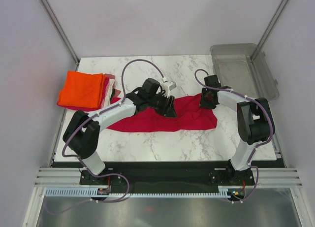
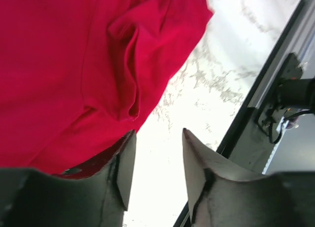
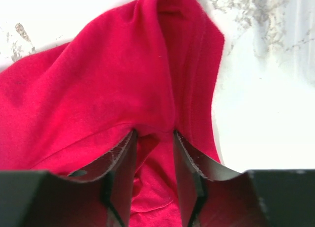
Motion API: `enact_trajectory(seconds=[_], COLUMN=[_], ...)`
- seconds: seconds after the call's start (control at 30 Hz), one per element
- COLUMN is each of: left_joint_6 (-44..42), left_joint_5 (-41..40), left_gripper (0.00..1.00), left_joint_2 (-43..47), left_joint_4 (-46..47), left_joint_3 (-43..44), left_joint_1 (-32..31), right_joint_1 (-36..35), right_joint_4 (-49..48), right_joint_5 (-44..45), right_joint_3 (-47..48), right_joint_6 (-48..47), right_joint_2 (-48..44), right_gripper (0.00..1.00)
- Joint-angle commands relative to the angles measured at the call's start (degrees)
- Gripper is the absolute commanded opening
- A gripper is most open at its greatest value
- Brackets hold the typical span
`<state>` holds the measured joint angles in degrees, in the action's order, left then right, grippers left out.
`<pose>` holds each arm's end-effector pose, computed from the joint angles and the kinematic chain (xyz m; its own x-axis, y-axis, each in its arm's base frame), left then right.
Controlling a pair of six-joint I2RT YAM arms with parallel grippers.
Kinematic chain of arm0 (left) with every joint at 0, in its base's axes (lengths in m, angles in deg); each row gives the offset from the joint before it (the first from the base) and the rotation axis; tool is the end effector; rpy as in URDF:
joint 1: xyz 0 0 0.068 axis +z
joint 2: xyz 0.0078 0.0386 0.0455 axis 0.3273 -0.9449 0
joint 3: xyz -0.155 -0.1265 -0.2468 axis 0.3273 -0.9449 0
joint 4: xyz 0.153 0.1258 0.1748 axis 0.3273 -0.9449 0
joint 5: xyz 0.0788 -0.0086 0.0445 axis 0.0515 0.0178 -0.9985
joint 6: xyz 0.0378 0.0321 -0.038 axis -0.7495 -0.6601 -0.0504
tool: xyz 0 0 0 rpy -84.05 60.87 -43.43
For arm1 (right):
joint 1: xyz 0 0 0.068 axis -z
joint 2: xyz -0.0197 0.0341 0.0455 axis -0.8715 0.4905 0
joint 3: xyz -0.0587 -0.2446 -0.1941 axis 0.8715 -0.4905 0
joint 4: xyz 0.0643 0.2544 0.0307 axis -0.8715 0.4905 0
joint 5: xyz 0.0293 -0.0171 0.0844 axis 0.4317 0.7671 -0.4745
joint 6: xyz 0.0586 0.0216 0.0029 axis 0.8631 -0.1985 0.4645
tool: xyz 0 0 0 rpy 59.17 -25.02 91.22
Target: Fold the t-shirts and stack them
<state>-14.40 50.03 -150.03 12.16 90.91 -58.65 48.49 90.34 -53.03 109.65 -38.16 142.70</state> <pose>0.2855 -0.2646 0.2711 -0.7104 0.3203 -0.6267 0.6762 0.5575 -0.4815 0.3739 0.0759 0.1952 -0.8589 0.2095 -0.4674 0.1782 0.9777 0.1108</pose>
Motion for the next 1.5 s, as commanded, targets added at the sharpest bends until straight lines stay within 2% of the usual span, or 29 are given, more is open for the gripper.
enact_trajectory(seconds=[0.0,0.07,0.13,0.3,0.37,0.47,0.57,0.9,1.13,1.17,1.3,1.47], left_joint_6=[1.7,5.3,6.7,8.6,8.9,9.4,10.0,8.9,8.6,8.7,8.7,8.7], left_joint_5=[2.8,2.5,1.9,-1.9,-2.4,-2.2,-3.2,-5.4,-6.9,-7.3,-7.7,-7.8], left_gripper=[0.53,0.57,0.57,0.54,0.51,0.49,0.48,0.48,0.47,0.47,0.46,0.46], left_joint_2=[4.8,4.2,-0.2,-15.1,-19.6,-26.3,-30.6,-34.8,-36.3,-36.1,-36.1,-36.7], left_joint_4=[5.6,6.5,2.8,-7.1,-11.4,-14.4,-18.1,-24.3,-29.6,-29.8,-30.6,-31.2], left_joint_3=[-0.9,0.8,4.2,20.6,27.4,34.1,37.4,40.5,43.6,43.2,43.4,44.2], left_joint_1=[1.8,3.6,4.7,4.6,4.6,4.3,4.1,3.9,3.9,3.9,3.9,3.9], right_joint_1=[0.2,0.3,0.2,-0.1,-1.0,-2.6,-4.7,-11.6,-15.4,-15.9,-17.2,-17.2], right_joint_4=[0.7,1.0,1.0,0.5,-0.6,-3.2,-6.6,-8.7,-3.4,-1.8,2.5,6.5], right_joint_5=[1.8,1.7,1.0,-3.0,-4.9,-12.4,-15.3,-13.5,-8.1,-4.6,3.9,6.5], right_joint_3=[1.7,1.6,1.0,-0.2,-0.9,-2.4,-4.1,-5.1,-3.6,-3.4,-7.8,-14.8], right_joint_6=[0.2,-0.1,-0.1,0.8,1.6,3.1,5.4,6.9,6.2,6.3,7.6,8.2], right_joint_2=[-2.4,-4.0,-6.5,-11.0,-12.6,-13.6,-13.7,-10.4,-4.6,-4.7,-10.8,-18.3], right_gripper=[0.45,0.48,0.5,0.51,0.47,0.41,0.36,0.35,0.33,0.33,0.33,0.31])
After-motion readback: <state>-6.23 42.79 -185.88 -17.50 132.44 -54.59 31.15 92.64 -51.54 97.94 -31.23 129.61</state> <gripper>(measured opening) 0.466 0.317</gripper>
